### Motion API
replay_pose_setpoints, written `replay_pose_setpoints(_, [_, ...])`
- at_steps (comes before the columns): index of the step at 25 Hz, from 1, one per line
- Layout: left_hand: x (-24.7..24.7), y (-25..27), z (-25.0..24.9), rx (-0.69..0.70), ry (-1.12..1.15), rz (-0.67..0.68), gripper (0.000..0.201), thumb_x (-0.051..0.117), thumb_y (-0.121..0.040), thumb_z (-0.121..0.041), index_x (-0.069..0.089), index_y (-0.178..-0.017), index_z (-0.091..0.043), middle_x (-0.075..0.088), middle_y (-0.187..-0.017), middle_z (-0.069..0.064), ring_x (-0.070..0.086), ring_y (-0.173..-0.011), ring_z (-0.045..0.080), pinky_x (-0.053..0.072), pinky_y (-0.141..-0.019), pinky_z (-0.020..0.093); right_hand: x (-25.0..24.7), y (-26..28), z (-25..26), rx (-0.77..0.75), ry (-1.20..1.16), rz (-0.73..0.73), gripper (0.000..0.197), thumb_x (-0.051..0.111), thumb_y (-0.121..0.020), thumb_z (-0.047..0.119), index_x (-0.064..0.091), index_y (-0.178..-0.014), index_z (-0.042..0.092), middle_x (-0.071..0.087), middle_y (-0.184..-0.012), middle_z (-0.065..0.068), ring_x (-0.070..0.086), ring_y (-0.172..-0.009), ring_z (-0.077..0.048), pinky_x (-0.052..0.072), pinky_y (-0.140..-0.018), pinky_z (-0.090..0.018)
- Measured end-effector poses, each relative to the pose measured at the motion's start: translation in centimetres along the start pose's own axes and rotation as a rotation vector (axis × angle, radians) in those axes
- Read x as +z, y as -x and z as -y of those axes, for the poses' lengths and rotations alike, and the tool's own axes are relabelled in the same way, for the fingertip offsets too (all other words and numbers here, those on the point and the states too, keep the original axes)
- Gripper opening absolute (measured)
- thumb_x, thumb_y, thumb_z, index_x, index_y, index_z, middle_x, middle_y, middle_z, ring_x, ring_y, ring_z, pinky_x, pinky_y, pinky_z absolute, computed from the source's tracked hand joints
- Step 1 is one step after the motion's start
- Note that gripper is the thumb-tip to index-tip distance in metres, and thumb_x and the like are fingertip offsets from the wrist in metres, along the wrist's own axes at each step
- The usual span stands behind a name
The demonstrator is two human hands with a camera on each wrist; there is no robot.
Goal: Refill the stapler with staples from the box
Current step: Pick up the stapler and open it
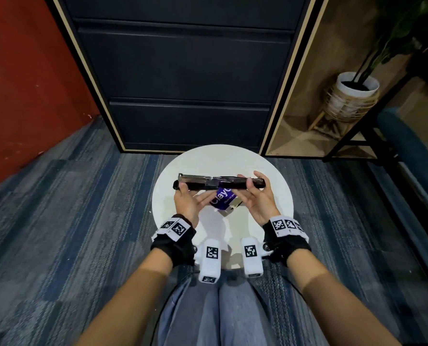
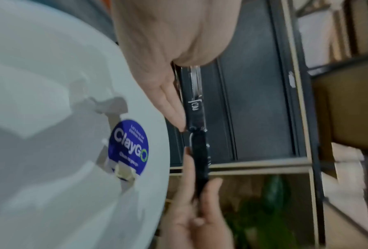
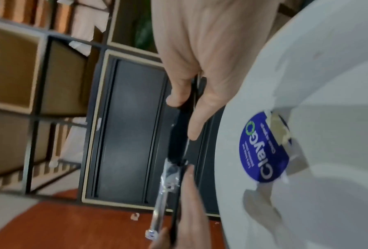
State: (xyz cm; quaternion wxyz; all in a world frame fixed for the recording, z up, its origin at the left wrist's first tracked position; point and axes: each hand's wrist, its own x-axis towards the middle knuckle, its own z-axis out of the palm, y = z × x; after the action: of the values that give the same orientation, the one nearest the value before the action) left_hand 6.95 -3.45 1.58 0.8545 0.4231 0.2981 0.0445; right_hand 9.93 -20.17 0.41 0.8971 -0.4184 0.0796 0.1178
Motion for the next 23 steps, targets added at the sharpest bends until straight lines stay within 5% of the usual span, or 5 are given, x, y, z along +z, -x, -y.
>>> replay_pose_setpoints(5, [-0.9,0.2,-0.3,0.020,0.069,0.020,0.042,0.021,-0.104,-0.030,0.038,-0.131,-0.003,0.044,-0.140,0.030,0.070,-0.072,0.031,0.063,-0.054,0.032,-0.6,-0.6,0.8,-0.055,0.626,-0.111,0.024,0.070,-0.076,-0.003,0.056,-0.082,0.015,0.064,-0.088,-0.009,0.062,-0.079,-0.023,0.055,-0.070,-0.033])
replay_pose_setpoints(8, [-1.1,-0.1,-0.7,0.061,-0.097,0.106,0.033,0.023,-0.104,-0.028,0.039,-0.118,-0.003,0.056,-0.123,0.028,0.073,-0.058,0.025,0.063,-0.052,0.031,-1.1,-0.3,1.4,-0.200,1.274,0.196,0.033,0.073,-0.072,0.004,0.053,-0.093,0.020,0.066,-0.093,-0.007,0.060,-0.083,-0.023,0.048,-0.081,-0.036])
replay_pose_setpoints(12, [0.2,-0.5,-1.0,0.072,-0.291,0.143,0.025,0.033,-0.103,-0.028,0.045,-0.104,-0.006,0.058,-0.111,0.022,0.070,-0.042,0.021,0.061,-0.049,0.033,-0.1,1.6,-0.1,-0.128,1.292,0.447,0.039,0.040,-0.089,-0.003,0.032,-0.114,0.026,0.061,-0.098,-0.017,0.053,-0.069,-0.014,0.041,-0.068,-0.028])
replay_pose_setpoints(18, [0.3,-1.7,-0.6,0.000,-0.382,0.164,0.034,0.041,-0.100,-0.033,0.055,-0.106,-0.002,0.064,-0.097,0.013,0.070,-0.045,0.022,0.062,-0.049,0.033,-0.1,3.3,-2.4,-0.224,1.343,0.276,0.034,0.047,-0.093,0.042,0.035,-0.123,0.033,0.063,-0.098,0.011,0.060,-0.084,-0.017,0.046,-0.072,-0.036])
replay_pose_setpoints(23, [0.2,-2.3,0.0,-0.085,-0.268,0.153,0.005,0.043,-0.099,-0.008,0.047,-0.095,-0.010,0.060,-0.087,0.012,0.065,-0.048,0.019,0.055,-0.042,0.022,-0.3,1.1,-4.3,-0.265,1.463,0.078,0.024,0.048,-0.094,0.030,0.040,-0.113,0.016,0.064,-0.102,-0.006,0.059,-0.087,-0.031,0.047,-0.068,-0.041])
